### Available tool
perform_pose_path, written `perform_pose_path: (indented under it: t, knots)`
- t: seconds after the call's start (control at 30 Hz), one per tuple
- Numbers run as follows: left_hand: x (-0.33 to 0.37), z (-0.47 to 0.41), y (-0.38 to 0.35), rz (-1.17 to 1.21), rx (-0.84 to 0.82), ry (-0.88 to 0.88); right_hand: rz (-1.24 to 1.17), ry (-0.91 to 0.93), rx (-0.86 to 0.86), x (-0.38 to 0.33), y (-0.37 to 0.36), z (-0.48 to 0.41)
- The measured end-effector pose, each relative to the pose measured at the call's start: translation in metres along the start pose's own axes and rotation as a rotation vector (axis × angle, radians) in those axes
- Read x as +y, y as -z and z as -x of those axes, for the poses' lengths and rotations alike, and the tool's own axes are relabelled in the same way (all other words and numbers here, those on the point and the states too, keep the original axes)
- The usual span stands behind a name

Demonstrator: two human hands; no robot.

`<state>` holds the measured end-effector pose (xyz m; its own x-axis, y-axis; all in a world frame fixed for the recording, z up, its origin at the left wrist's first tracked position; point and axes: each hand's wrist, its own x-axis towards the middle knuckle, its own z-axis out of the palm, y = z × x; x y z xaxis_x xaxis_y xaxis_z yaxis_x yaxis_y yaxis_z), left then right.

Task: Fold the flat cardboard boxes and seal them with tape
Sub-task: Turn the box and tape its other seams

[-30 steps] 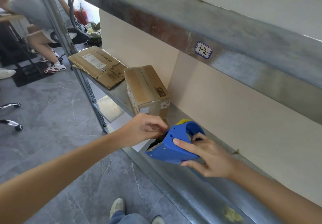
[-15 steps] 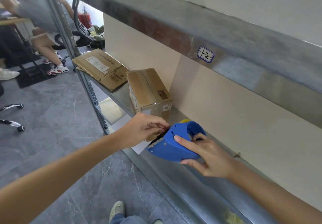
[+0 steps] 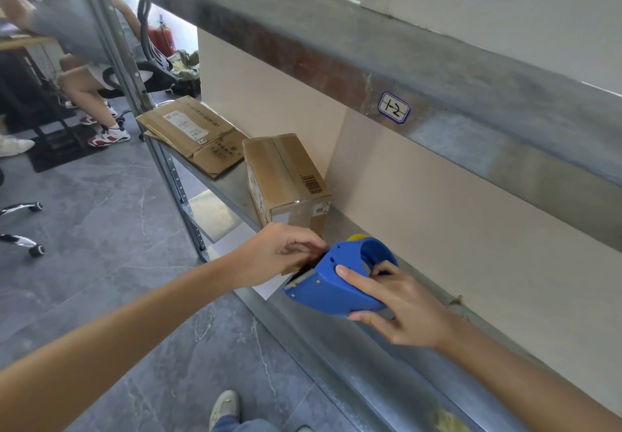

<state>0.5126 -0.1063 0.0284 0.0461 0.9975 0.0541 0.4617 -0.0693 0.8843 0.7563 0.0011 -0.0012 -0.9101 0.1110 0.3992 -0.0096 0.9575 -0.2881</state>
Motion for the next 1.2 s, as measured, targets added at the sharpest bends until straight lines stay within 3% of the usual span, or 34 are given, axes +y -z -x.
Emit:
perform_pose_path:
  t: [0.43,0.83,1.2]
  knots:
    - [-0.002,-0.008,0.010,0.125,-0.171,0.069,-0.051,0.007,0.041,0.002,0.000,0.000]
    - [0.009,-0.013,-0.005,0.149,0.094,-0.061,-0.277,-0.079,0.169,-0.013,0.002,-0.008]
    - [0.002,-0.017,-0.007,0.180,0.109,-0.105,-0.345,-0.175,0.177,-0.016,0.007,-0.008]
